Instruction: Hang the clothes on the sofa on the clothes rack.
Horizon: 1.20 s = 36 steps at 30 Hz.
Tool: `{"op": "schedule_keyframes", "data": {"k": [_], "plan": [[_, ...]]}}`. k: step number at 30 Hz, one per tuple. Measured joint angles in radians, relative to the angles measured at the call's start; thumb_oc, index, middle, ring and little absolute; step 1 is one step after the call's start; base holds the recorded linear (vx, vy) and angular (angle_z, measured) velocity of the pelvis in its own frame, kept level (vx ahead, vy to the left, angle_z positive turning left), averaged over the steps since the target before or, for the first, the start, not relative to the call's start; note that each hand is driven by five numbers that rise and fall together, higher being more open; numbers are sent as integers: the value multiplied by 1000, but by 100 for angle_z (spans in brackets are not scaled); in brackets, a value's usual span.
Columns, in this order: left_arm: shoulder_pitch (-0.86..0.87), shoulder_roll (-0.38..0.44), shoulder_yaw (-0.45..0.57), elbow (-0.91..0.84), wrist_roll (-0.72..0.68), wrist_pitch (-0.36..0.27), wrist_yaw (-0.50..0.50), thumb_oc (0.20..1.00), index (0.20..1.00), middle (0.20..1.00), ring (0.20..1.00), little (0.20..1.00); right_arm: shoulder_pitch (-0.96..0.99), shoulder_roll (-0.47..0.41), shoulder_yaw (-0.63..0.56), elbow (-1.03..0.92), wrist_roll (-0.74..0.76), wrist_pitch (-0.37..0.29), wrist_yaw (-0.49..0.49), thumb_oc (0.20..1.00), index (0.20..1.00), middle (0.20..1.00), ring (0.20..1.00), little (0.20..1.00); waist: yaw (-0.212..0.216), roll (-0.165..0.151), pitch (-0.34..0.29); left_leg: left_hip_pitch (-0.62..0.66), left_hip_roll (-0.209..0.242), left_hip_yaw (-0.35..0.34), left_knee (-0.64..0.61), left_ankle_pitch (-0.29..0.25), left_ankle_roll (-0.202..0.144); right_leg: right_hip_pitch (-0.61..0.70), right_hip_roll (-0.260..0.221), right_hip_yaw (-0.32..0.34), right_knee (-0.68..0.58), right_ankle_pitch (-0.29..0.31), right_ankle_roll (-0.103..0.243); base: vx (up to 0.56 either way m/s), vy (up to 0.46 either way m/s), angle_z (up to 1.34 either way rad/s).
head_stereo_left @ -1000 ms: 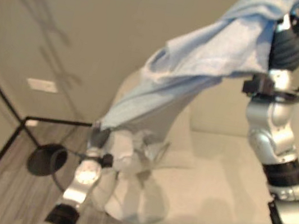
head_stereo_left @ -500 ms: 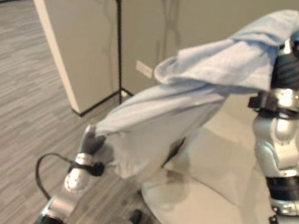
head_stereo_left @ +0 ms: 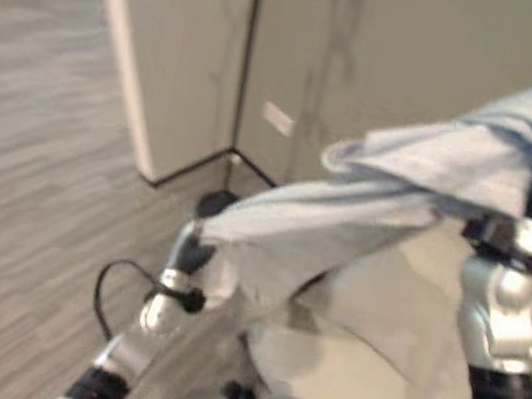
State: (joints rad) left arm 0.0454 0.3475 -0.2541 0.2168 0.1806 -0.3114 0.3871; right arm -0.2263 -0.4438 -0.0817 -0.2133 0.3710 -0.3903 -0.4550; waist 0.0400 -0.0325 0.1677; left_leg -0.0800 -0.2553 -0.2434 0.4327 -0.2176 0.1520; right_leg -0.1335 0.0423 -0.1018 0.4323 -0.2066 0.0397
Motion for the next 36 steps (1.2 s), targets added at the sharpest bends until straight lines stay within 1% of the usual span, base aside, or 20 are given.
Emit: {"op": "schedule_keyframes", "data": {"k": [3,4,5,6,7,10,11,12,14,15,16,18,19,21,24,26,28,29,32,36], "plan": [[2,64,9,-22,40,-8,0,200,200,200,200,200,1,17,-4,8,-21,13,-12,200,200,200,200,200,5,85,-44,-7,-6,-52,-19,27,-42,22,19,37,-82,49,11,303,710,32],[-6,96,12,-29,52,-8,-1,200,200,200,200,200,49,7,-25,9,-42,11,-9,200,200,200,200,200,13,85,-59,-12,14,-14,-33,-18,-303,76,9,46,-219,117,-81,314,581,24],[26,114,52,-53,69,-20,-5,200,200,200,200,200,76,16,-19,2,-47,14,-6,200,200,200,200,200,38,48,-66,-45,33,67,5,-30,-330,96,-36,22,-280,175,-73,205,349,26],[12,171,71,-72,71,-50,15,200,200,200,200,200,80,25,-18,5,-56,11,-8,200,200,200,200,200,40,3,-73,-122,86,138,72,-23,-182,90,-90,7,-306,164,-65,172,263,26],[-15,191,65,-71,76,-52,13,200,200,200,200,200,75,18,-24,7,-58,12,-9,200,200,200,200,200,28,-12,-74,-159,139,140,73,-16,-154,83,-104,5,-318,166,-44,109,176,50],[-77,183,53,-49,75,-54,16,200,200,200,200,200,47,14,-55,12,-76,13,-6,200,200,200,200,200,26,-79,-41,-227,348,119,-72,18,-213,92,-190,39,-342,158,12,101,159,24],[-115,163,26,-14,74,-50,22,200,200,200,200,200,42,-13,-65,23,-83,13,-13,200,200,200,200,200,10,-82,-37,-198,439,229,-220,116,-251,120,-224,40,-342,154,65,67,75,7],[-129,147,10,4,74,-44,23,200,200,200,200,200,42,-27,-69,29,-92,14,-17,200,200,200,200,200,-7,-79,-34,-174,446,284,-241,241,-269,138,-243,42,-339,149,105,152,127,12],[-130,139,10,27,72,-27,23,200,200,200,200,200,58,5,-63,24,-102,25,-15,200,200,200,200,200,-12,-128,-18,-106,404,333,-263,256,-230,184,-292,53,-365,168,149,278,184,0],[-151,126,-25,35,65,-17,21,200,200,200,200,200,104,11,-114,-16,-126,30,-9,200,200,200,200,200,-16,-130,-18,-65,378,320,-296,266,-210,242,-223,60,-376,169,141,302,274,35],[-172,107,-53,36,61,-17,15,200,200,200,200,200,125,7,-162,-38,-143,30,-10,200,200,200,200,200,-30,-131,-18,-53,350,303,-315,270,-197,251,-226,2,-340,194,95,200,208,68],[-169,63,-90,33,51,-18,1,200,200,200,200,200,108,11,-205,-42,-158,28,-18,200,200,200,200,200,-73,-77,0,4,314,273,-355,271,-158,199,-254,47,-131,208,103,89,123,69],[-143,51,-101,29,37,-25,-9,200,200,200,200,200,100,13,-193,-38,-164,29,-39,200,200,200,200,200,-87,-43,-10,59,310,278,-415,276,-125,69,-248,88,38,155,162,212,152,23],[-120,77,-84,29,36,-24,-16,200,200,200,200,200,74,12,-143,-35,-166,32,-44,200,200,200,200,200,-84,-38,-11,101,293,324,-470,280,-110,-44,-204,83,88,119,155,221,101,-34],[-46,101,-58,11,37,-29,-40,200,200,200,200,200,79,21,-116,-18,-198,33,-44,200,200,200,200,200,-75,-65,-35,138,253,376,-517,274,-88,-126,-91,-27,-122,114,129,291,183,-23],[-38,102,-61,9,40,-28,-44,200,200,200,200,200,79,35,-117,-20,-228,34,-59,200,200,200,200,200,-74,-78,-49,139,244,395,-527,266,-84,-127,-88,-221,-324,127,127,333,320,-7],[-27,104,-59,0,79,-23,-41,200,200,200,200,200,116,56,-131,-19,-275,36,-67,200,200,200,200,200,-82,-87,-53,175,222,385,-527,242,-92,-106,-105,-237,-358,135,115,396,436,10],[6,106,-53,-20,107,-27,-34,200,200,200,200,200,160,62,-135,-16,-302,51,-82,200,200,200,200,200,-78,-94,-67,232,199,389,-527,207,-101,-77,-125,-229,-337,193,90,337,405,-10],[17,113,-14,-52,200,-37,-6,200,200,200,200,200,246,55,-145,13,-396,87,-132,200,200,200,200,200,-119,7,-124,298,212,393,-522,142,-119,-47,-100,-213,-306,220,88,310,393,-39],[-109,130,76,-87,256,-53,84,200,200,200,200,200,237,33,-141,21,-474,144,-177,200,200,200,200,200,-156,65,-156,286,230,414,-419,72,-154,-16,-50,-150,-351,287,59,216,236,-41]]}}
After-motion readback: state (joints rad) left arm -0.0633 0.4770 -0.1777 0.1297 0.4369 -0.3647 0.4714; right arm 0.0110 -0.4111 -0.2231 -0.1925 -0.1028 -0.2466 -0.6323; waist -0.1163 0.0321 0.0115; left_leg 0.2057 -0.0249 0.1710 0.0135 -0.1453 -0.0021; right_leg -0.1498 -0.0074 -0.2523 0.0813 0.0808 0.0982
